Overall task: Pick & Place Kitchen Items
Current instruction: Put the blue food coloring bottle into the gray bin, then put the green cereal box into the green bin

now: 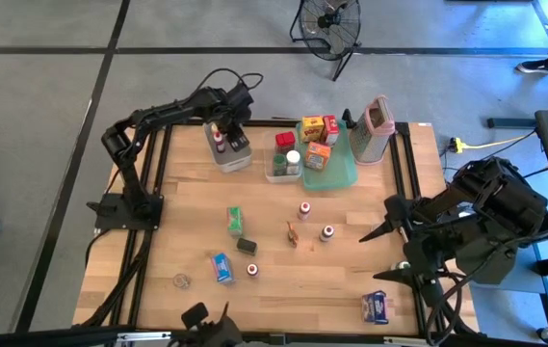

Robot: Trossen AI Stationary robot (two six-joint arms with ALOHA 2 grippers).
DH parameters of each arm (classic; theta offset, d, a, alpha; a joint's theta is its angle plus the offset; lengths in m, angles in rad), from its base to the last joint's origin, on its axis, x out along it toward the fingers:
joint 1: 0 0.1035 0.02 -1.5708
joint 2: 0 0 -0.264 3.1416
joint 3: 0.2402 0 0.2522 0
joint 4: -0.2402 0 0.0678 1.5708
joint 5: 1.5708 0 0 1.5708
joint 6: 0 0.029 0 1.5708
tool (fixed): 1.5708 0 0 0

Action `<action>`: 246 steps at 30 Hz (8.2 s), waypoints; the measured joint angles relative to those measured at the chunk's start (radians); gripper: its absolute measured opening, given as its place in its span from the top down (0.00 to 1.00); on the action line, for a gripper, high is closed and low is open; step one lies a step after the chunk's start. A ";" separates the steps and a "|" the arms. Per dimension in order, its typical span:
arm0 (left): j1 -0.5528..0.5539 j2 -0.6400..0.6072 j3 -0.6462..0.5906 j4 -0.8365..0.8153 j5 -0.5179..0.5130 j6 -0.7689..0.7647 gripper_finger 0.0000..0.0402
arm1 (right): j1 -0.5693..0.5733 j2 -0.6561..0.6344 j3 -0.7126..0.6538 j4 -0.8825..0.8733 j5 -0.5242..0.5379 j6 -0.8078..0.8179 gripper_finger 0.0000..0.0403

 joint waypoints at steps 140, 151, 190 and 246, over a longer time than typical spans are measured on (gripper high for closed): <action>-0.846 -0.412 0.001 -0.286 -0.076 -1.368 0.34 | -0.072 0.001 -0.036 -0.087 0.014 -0.052 0.17; -1.008 -0.293 0.001 -0.286 -0.123 -1.579 0.34 | -0.072 0.001 -0.072 -0.074 0.014 -0.051 0.17; -0.925 -0.187 0.001 -0.350 -0.184 -1.300 0.20 | -0.071 0.001 -0.095 -0.056 -0.091 -0.018 0.18; -0.866 -0.035 -0.122 -0.192 0.011 -1.232 0.50 | -0.070 0.001 -0.095 -0.056 -0.132 0.004 0.17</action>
